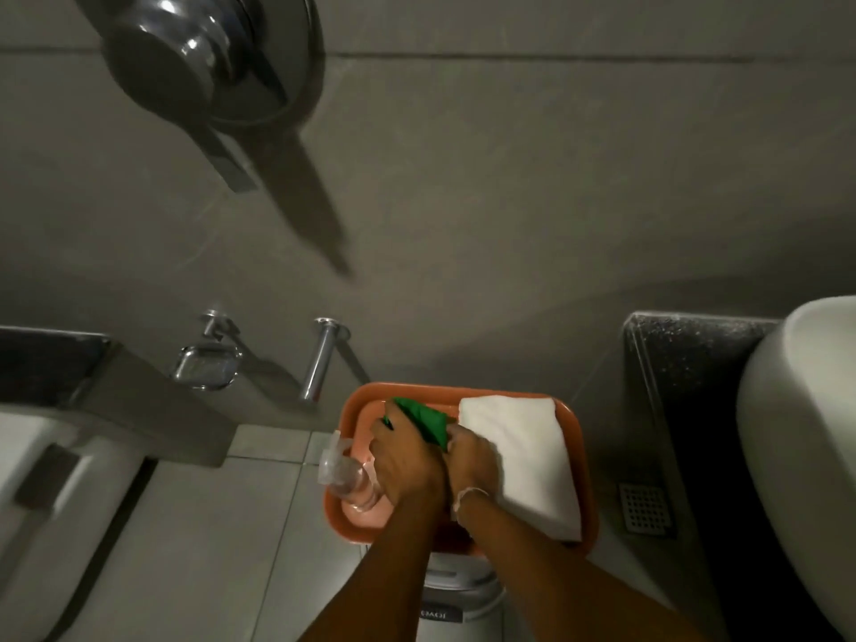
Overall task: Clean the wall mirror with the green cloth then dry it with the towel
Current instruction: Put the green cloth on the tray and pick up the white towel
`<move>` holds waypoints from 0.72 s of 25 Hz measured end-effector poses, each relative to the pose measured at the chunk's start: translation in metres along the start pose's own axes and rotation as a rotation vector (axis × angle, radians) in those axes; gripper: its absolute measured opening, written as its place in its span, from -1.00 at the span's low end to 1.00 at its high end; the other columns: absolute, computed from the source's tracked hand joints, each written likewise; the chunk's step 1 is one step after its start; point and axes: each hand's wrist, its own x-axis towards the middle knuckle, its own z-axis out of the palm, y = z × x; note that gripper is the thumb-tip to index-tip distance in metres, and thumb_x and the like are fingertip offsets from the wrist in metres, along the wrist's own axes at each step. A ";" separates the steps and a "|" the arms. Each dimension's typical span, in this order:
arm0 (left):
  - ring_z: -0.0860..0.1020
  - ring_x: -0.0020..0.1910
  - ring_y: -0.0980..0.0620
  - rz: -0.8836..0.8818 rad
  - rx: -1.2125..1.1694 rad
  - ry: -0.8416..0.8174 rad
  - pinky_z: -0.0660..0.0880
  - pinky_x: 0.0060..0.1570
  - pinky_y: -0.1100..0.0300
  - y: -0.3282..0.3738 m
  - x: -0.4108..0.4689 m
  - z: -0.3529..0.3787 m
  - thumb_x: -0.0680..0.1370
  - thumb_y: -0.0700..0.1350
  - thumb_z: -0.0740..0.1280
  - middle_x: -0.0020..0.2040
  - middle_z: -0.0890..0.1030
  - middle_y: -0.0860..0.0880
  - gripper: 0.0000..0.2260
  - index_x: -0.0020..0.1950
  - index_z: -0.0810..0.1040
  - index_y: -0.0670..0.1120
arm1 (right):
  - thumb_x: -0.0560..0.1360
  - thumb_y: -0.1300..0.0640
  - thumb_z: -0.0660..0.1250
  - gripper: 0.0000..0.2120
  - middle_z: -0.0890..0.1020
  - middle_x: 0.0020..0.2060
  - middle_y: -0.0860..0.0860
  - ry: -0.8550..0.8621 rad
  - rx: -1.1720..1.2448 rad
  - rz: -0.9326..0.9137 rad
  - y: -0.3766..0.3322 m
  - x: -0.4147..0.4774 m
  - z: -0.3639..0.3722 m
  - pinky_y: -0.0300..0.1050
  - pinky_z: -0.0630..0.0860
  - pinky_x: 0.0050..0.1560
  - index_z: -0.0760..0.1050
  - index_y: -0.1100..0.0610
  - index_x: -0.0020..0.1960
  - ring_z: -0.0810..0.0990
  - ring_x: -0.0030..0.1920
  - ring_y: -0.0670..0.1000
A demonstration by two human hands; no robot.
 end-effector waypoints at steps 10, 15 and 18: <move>0.54 0.12 -0.08 0.390 0.423 0.148 0.53 0.12 0.01 -0.027 -0.010 0.050 0.46 -0.01 0.42 0.16 0.55 -0.07 -0.65 0.22 0.47 0.00 | 0.59 -0.14 0.20 -0.55 0.49 0.35 0.01 0.227 -0.055 -0.114 0.066 0.018 -0.031 0.01 0.45 0.29 0.32 -0.04 0.43 0.48 0.32 0.07; 0.53 0.20 -0.08 0.065 0.086 -0.087 0.49 0.20 0.09 -0.006 -0.050 0.074 0.57 -0.04 0.24 0.21 0.56 -0.10 -0.69 0.28 0.47 -0.10 | 0.58 -0.03 0.30 -0.41 0.36 0.46 0.06 0.134 0.014 0.161 0.101 0.013 -0.058 0.10 0.41 0.35 0.15 -0.01 0.52 0.38 0.42 0.15; 0.44 0.31 -0.18 -0.059 0.142 -0.124 0.42 0.26 -0.01 0.000 -0.040 0.084 0.56 0.05 0.26 0.29 0.48 -0.19 -0.58 0.33 0.41 -0.15 | 0.52 0.04 0.41 -0.32 0.41 0.44 0.08 0.058 0.168 0.231 0.093 0.024 -0.062 0.12 0.40 0.36 0.15 0.06 0.52 0.42 0.40 0.18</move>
